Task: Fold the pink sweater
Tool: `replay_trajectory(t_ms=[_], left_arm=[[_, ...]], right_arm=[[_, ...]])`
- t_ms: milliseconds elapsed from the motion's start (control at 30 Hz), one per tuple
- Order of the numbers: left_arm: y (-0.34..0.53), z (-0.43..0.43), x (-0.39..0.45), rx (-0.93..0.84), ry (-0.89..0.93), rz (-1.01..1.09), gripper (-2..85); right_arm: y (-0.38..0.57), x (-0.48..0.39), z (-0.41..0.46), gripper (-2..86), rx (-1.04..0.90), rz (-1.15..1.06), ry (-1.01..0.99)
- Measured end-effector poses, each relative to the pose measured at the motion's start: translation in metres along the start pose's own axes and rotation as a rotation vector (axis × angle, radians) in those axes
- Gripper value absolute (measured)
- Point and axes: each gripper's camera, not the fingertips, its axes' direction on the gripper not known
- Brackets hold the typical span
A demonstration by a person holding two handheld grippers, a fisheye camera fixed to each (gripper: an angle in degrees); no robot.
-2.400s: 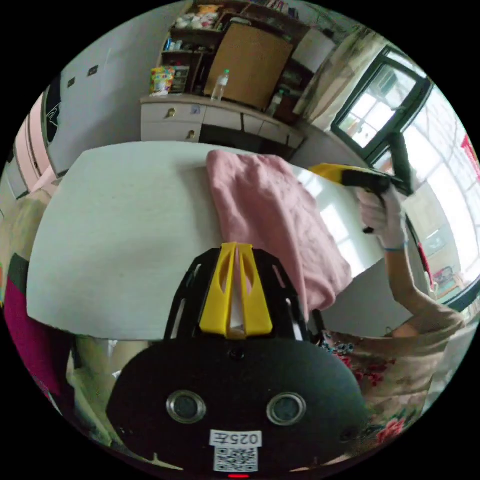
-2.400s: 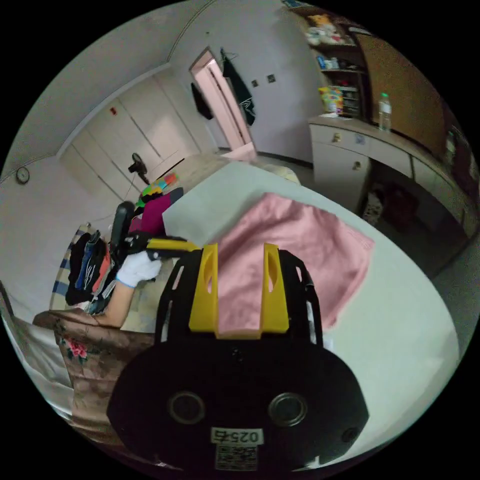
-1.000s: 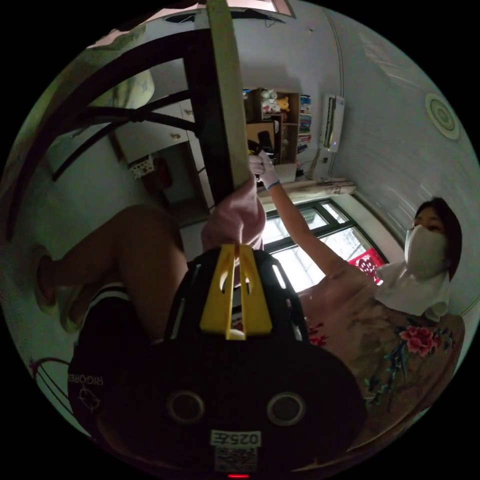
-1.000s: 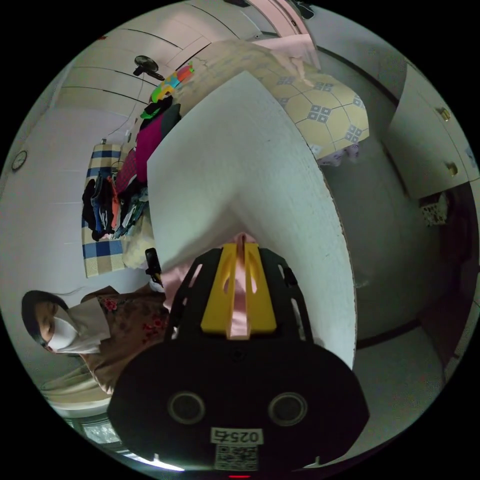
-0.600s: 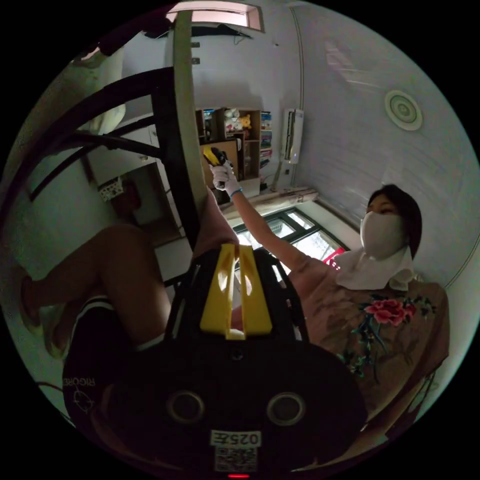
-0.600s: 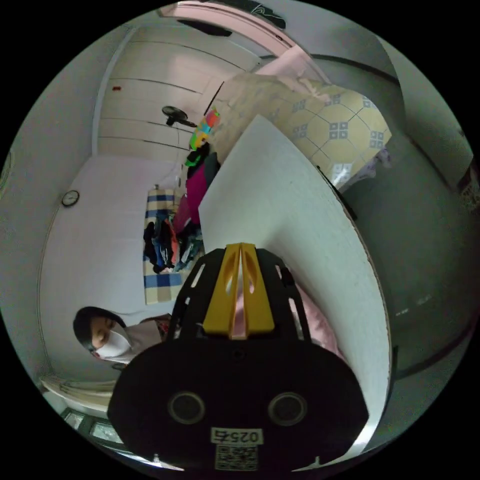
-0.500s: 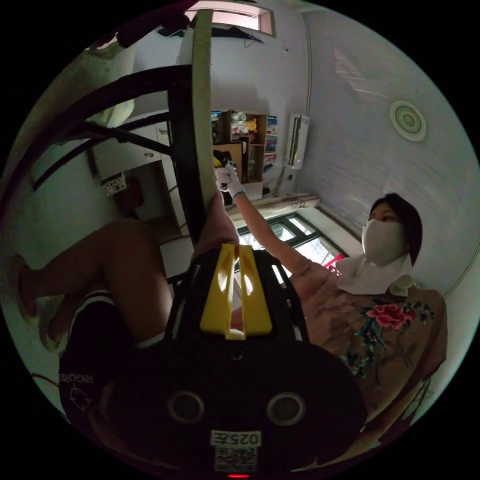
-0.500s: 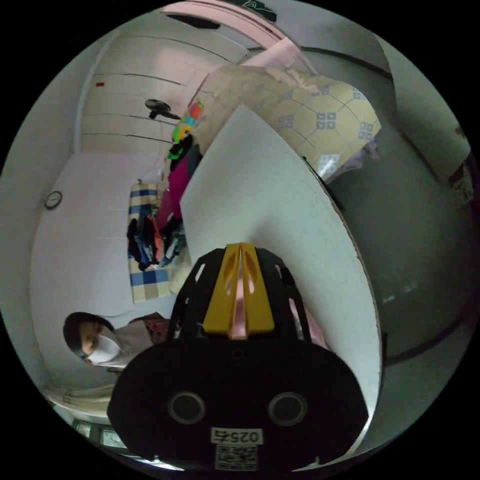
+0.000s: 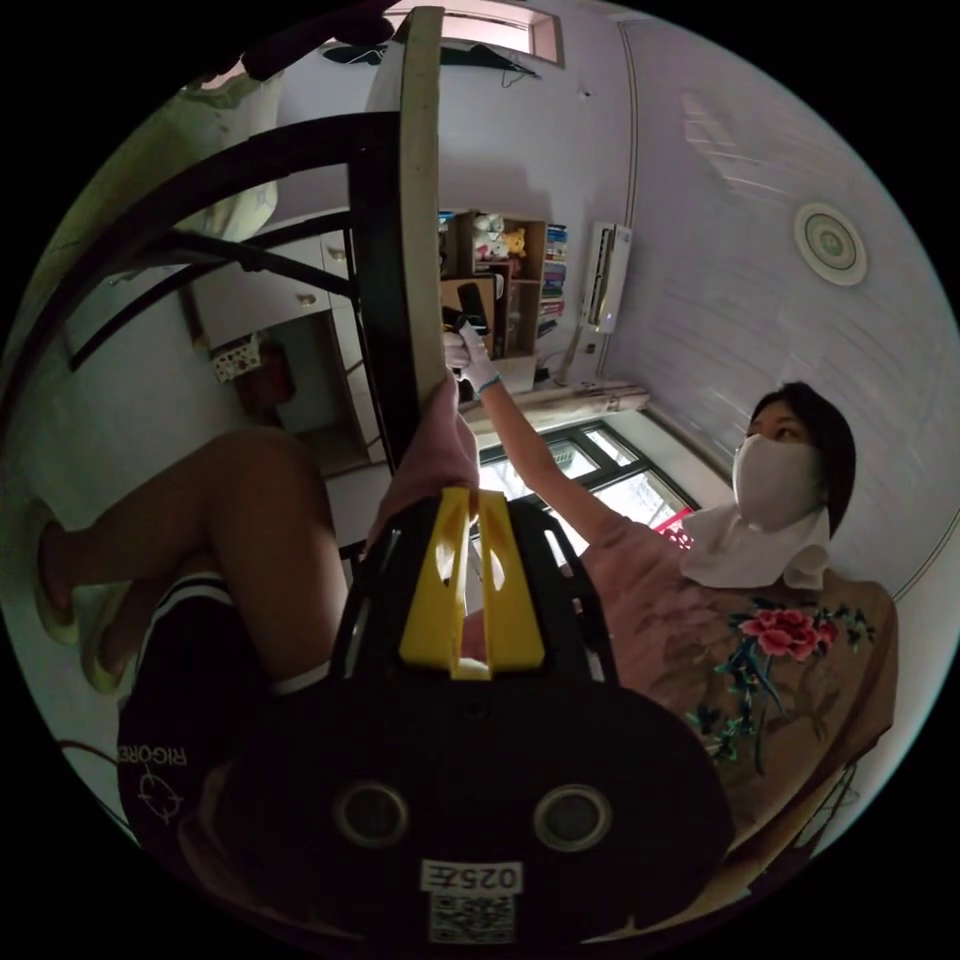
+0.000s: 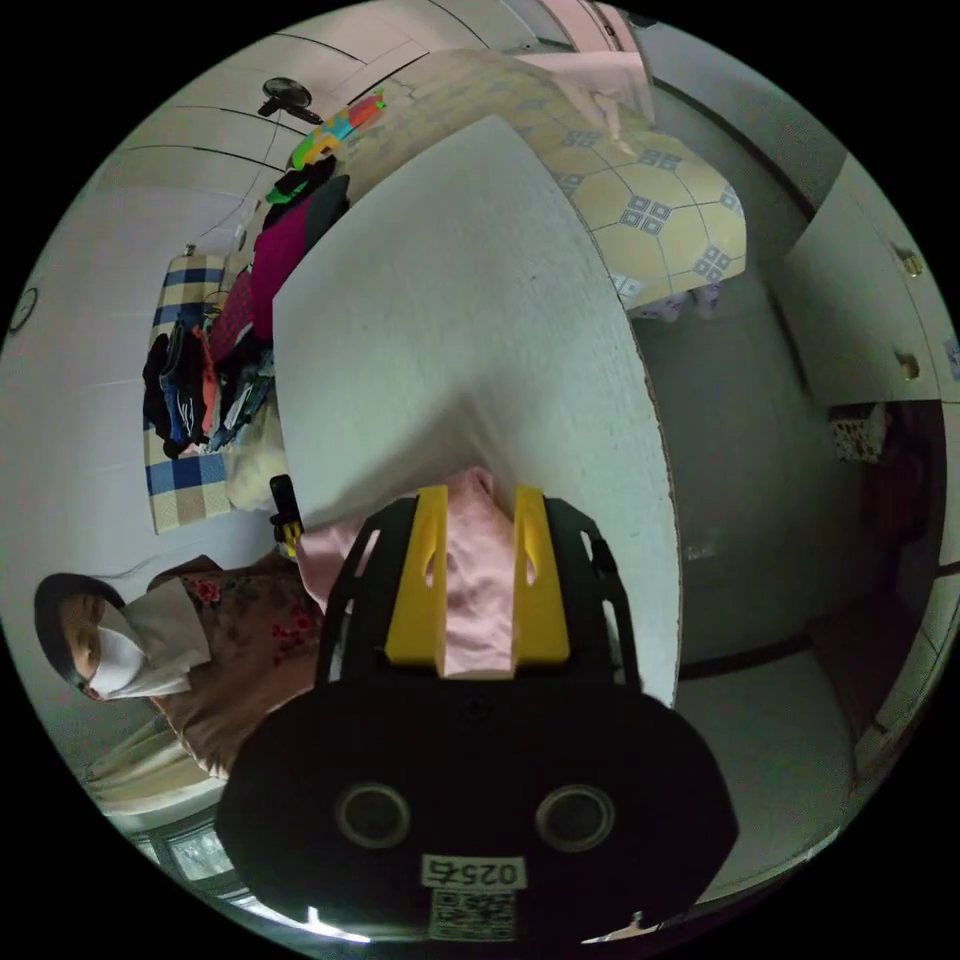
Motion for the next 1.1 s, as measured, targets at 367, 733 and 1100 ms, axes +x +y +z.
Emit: replay_trajectory(t_ms=[367, 733, 1100], left_arm=[[0.029, 0.012, 0.023, -0.007, 0.006, 0.039, -1.5], [0.061, 0.028, 0.054, -0.036, 0.122, 0.101, -1.5], [0.055, 0.055, 0.078, 0.055, 0.044, 0.061, -1.5]], right_arm=[[0.024, -0.013, -0.034, -0.2, 0.017, -0.03, -0.141], [0.027, 0.025, -0.026, -0.7, 0.145, 0.241, -0.236], [0.142, 0.046, -0.064, -0.9, 0.445, 0.332, -0.35]])
